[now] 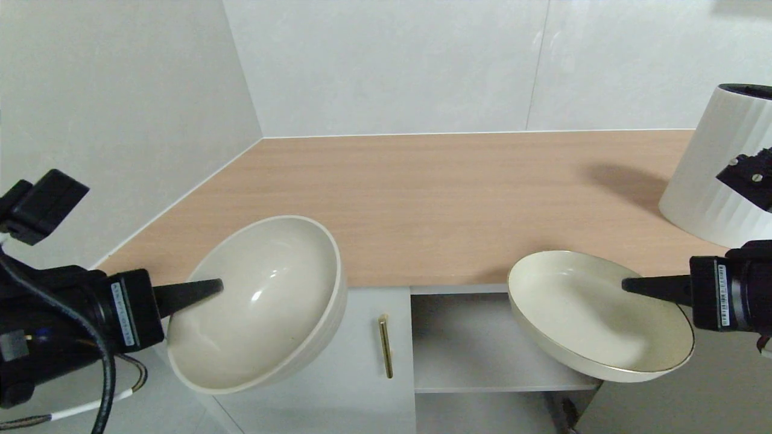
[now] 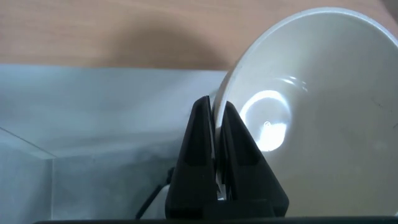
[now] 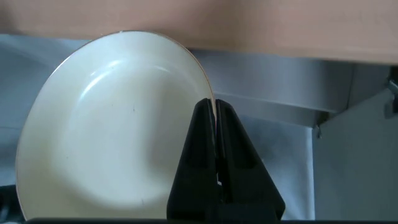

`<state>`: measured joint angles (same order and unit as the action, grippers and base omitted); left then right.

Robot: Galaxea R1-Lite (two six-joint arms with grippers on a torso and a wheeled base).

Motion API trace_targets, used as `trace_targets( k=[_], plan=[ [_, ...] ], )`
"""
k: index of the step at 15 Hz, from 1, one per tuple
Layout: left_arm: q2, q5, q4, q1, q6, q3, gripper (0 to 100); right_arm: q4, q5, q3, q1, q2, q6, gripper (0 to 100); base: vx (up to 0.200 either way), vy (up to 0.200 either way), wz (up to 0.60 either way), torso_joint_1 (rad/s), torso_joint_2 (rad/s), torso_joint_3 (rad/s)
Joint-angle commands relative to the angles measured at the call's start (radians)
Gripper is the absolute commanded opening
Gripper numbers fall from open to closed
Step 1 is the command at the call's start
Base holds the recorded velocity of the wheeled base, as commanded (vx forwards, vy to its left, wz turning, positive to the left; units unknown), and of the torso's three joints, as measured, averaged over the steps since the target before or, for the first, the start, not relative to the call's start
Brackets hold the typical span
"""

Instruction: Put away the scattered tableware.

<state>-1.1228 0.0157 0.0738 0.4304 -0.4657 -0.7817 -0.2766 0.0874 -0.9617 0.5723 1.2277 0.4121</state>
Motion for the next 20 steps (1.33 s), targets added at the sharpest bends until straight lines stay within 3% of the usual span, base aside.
trace_targets(
  k=[1, 10, 13, 20],
  plan=[
    [0.014, -0.01, 0.0, -0.004, -0.002, 0.01, 0, 0.002, 0.0, 0.017, 0.0, -0.011, 0.001, 0, 0.0, 0.0, 0.0, 0.0, 0.0, 0.0],
    [0.003, -0.043, 0.0, -0.002, -0.002, 0.018, 0, 0.063, 0.002, 0.044, -0.005, 0.024, 0.005, 0, -0.178, 0.0, 0.0, 0.005, 0.0, 0.005],
    [0.004, -0.051, 0.0, -0.002, -0.002, 0.019, 0, 0.154, 0.003, 0.092, -0.008, 0.032, 0.004, 0, 0.0, 0.0, 0.0, 0.0, 0.0, 0.0],
    [0.003, -0.053, 0.0, -0.002, -0.002, 0.022, 0, 0.174, 0.005, 0.11, -0.008, 0.055, 0.001, 0, 0.0, 0.0, 0.0, 0.0, 0.0, 0.0]
  ],
)
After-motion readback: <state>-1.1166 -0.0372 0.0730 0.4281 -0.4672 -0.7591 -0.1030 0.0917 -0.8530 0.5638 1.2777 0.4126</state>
